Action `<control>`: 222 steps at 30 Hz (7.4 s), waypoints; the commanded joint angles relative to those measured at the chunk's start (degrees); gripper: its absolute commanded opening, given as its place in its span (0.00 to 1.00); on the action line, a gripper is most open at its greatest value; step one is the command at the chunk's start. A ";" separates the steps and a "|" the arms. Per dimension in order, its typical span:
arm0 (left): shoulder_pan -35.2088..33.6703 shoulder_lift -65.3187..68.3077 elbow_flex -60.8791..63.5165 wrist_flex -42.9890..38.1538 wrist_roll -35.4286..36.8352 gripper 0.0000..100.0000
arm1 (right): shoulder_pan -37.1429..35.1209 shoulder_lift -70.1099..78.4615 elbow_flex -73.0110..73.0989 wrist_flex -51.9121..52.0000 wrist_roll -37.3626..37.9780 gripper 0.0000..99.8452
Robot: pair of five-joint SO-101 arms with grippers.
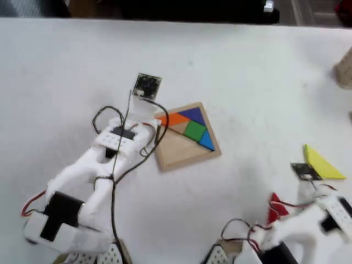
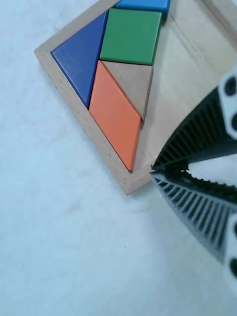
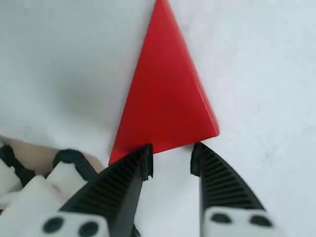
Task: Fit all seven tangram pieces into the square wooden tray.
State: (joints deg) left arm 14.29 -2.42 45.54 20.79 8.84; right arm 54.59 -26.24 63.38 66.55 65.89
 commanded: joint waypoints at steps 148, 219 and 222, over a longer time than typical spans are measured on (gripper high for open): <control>-12.62 -5.14 -3.25 -0.97 -1.32 0.02 | -46.55 10.95 -35.16 14.37 -52.31 0.02; -24.84 -4.97 -2.90 -1.41 -1.23 0.03 | -89.80 49.45 -65.85 -0.48 -76.48 0.02; -24.84 -4.97 -2.90 -1.41 -1.23 0.03 | -89.71 49.45 -65.85 0.31 -76.66 0.10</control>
State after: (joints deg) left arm -10.15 -4.53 44.31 21.32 8.84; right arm -34.46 23.69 0.26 65.93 -10.51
